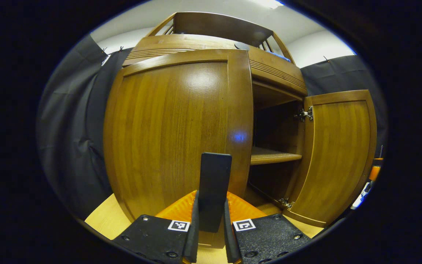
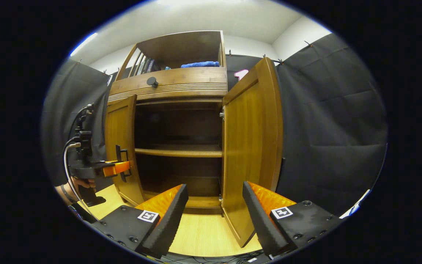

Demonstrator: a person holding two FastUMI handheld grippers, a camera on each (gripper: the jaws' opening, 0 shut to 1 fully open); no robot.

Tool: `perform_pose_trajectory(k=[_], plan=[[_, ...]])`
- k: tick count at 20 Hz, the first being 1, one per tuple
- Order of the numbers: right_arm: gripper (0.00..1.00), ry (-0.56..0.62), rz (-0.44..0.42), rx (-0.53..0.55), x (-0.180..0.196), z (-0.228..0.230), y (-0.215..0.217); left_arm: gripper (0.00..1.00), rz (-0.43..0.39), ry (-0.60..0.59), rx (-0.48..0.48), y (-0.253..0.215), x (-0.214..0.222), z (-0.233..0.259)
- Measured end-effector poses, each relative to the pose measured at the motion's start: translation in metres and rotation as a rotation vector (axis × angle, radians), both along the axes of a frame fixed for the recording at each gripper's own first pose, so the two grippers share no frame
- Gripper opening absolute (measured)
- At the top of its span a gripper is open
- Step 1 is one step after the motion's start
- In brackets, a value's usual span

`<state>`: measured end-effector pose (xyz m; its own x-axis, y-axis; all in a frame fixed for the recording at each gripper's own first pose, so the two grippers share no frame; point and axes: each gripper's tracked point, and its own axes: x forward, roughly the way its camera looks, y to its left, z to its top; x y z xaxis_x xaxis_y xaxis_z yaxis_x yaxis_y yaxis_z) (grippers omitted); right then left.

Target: Open the right door of the double-door shoe cabinet with the right hand, and open the left door with the left hand.

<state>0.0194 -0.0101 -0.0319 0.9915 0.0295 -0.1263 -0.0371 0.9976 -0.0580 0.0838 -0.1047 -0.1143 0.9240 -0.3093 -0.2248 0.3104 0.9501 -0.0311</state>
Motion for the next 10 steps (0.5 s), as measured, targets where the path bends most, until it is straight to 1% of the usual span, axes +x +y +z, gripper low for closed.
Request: perform_pose_trajectory(k=[3, 5, 7, 10], plan=[[0.89, 0.010, 0.019, 0.007, 0.003, -0.004, 0.009, 0.31, 0.039, -0.010, -0.006, 0.024, -0.023, 0.010], [0.89, 0.016, 0.034, 0.010, 0.007, -0.007, 0.016, 0.29, 0.076, -0.013, -0.008, 0.035, -0.031, 0.012], [0.89, 0.022, 0.052, 0.009, 0.009, -0.010, 0.025, 0.30, 0.115, -0.017, -0.013, 0.043, -0.042, 0.015], [0.89, 0.025, 0.084, 0.012, 0.010, -0.011, 0.042, 0.30, 0.174, -0.020, -0.023, 0.067, -0.057, 0.021]])
